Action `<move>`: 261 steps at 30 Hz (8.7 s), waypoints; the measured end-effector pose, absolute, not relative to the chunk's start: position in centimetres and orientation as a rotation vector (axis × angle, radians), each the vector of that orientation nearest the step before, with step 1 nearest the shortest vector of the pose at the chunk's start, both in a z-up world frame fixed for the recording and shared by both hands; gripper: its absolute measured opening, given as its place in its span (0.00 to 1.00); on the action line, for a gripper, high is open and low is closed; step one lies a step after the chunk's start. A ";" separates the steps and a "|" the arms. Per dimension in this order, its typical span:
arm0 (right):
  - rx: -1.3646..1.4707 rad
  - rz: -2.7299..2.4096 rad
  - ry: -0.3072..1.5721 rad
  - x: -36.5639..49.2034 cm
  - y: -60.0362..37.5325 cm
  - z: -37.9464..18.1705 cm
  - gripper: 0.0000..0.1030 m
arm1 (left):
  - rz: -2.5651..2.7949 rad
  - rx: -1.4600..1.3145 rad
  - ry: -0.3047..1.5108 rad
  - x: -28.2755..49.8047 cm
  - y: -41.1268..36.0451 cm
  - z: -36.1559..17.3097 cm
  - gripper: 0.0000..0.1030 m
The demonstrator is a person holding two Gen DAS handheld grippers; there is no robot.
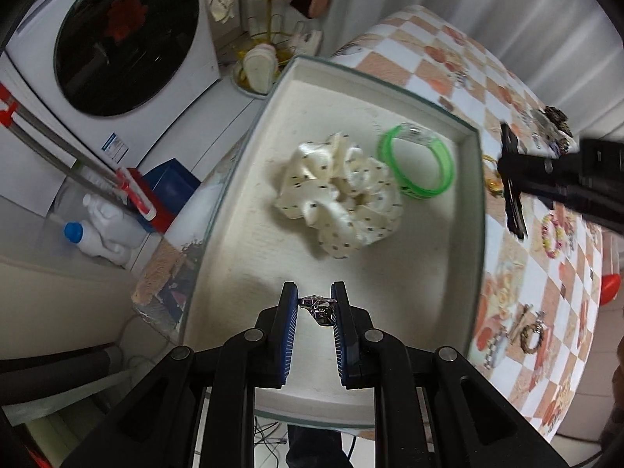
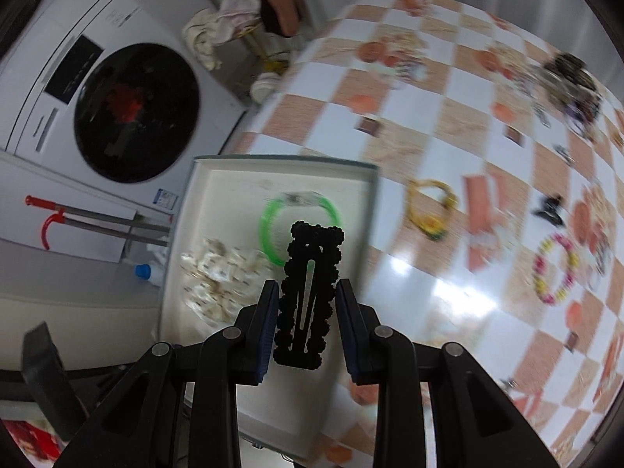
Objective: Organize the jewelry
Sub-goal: 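Carry the barrette and black clip into the tray and release both, then move the right gripper to the small silver charm and grasp it, then close the left gripper on the wooden hair stick while the right holds the silver charm, then lift the hair stick with the left gripper while the right keeps holding the charm, then carry the hair stick and charm over the white tray and open both grippers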
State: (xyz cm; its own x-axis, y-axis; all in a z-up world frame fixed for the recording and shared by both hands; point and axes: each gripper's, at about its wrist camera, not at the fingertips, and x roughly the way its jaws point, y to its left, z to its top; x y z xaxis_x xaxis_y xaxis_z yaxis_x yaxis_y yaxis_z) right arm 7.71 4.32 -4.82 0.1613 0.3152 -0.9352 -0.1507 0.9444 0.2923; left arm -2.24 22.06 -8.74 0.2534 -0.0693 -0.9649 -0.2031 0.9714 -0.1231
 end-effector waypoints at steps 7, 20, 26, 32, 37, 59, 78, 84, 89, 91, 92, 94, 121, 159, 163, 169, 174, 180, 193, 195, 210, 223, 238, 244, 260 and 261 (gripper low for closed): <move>0.123 0.408 1.371 10.4 8.9 -6.3 0.31 | 0.131 -0.232 1.315 -1.5 22.9 -10.3 0.22; 0.072 0.468 1.420 12.4 14.7 -11.0 0.32 | 0.165 -0.181 1.319 -0.9 22.8 -12.2 0.22; 0.056 0.463 1.443 12.6 15.5 -12.6 0.32 | 0.163 -0.158 1.316 -0.7 22.5 -12.5 0.22; 0.045 0.465 1.450 12.7 15.6 -12.8 0.33 | 0.177 -0.135 1.334 -0.6 22.1 -12.4 0.22; 0.077 0.479 1.456 12.8 15.1 -12.3 0.42 | 0.191 -0.123 1.335 -1.0 22.4 -12.0 0.23; 0.297 0.335 1.311 9.5 1.7 -3.7 0.84 | 0.120 -0.011 1.275 -0.6 19.0 -7.1 0.97; 0.362 -0.063 1.438 -1.7 -16.2 -7.0 0.84 | -0.158 0.146 1.277 -1.0 6.9 -5.7 0.97; 0.324 -0.080 1.469 -3.4 -17.3 -8.4 0.84 | -0.193 0.179 1.290 -1.2 4.4 -6.2 0.97; 0.316 -0.070 1.469 -3.3 -17.6 -9.5 0.70 | -0.206 0.196 1.306 -1.6 3.0 -7.0 0.97; 0.318 -0.059 1.477 -3.0 -17.5 -10.2 0.63 | -0.208 0.203 1.314 -1.8 2.6 -7.4 0.97; 0.318 -0.051 1.480 -2.8 -17.4 -10.4 0.59 | -0.210 0.206 1.318 -1.9 2.4 -7.5 0.97; 0.315 -0.036 1.483 -2.6 -17.2 -10.9 0.55 | -0.213 0.215 1.327 -2.1 2.1 -8.0 0.97; 0.129 0.033 1.485 -0.2 -13.8 -13.1 0.09 | -0.262 0.219 1.403 -1.4 -0.5 -12.0 0.97; 0.383 -0.069 1.431 -2.7 -21.8 -9.9 0.09 | -0.450 0.251 1.401 0.9 -7.6 -11.9 0.11; 0.388 -0.072 1.428 -2.0 -21.3 -9.7 0.09 | -0.452 0.230 1.394 0.8 -6.2 -11.0 0.11; 0.389 -0.066 1.420 -2.0 -21.1 -8.8 0.09 | -0.452 0.188 1.385 1.0 -4.9 -9.6 0.04; 0.399 -0.064 1.414 -2.2 -21.2 -8.0 0.09 | -0.451 0.159 1.361 0.1 -3.4 -8.9 0.04; 0.424 -0.065 1.406 -2.5 -21.2 -7.3 0.09 | -0.439 0.130 1.347 0.0 -1.7 -7.7 0.05; 0.493 -0.059 1.409 -3.7 -21.4 -7.4 0.09 | -0.385 0.125 1.397 -0.2 -0.7 -9.3 0.05; 0.492 -0.060 1.411 -3.8 -21.5 -7.4 0.09 | -0.373 0.124 1.416 -0.1 -0.9 -9.9 0.05; 0.512 -0.074 1.427 -5.1 -22.5 -8.0 0.09 | -0.314 0.169 1.447 0.8 -2.3 -12.3 0.98; 0.524 -0.080 1.431 -5.4 -23.2 -8.2 0.09 | -0.296 0.226 1.433 1.6 -4.3 -15.3 0.85; 0.520 -0.067 1.419 -5.3 -22.9 -7.5 0.09 | -0.426 0.129 1.404 1.0 -3.5 -14.2 0.13; 0.512 -0.040 1.410 -4.9 -21.8 -6.8 0.09 | -0.425 0.048 1.374 0.9 -1.9 -10.0 0.13; 0.420 0.110 1.389 -2.0 -15.0 -4.3 0.09 | -0.316 -0.095 1.293 -0.4 7.2 -3.9 0.13; 0.411 0.124 1.390 -1.8 -14.3 -4.2 0.09 | -0.301 -0.104 1.288 -0.6 8.1 -3.7 0.13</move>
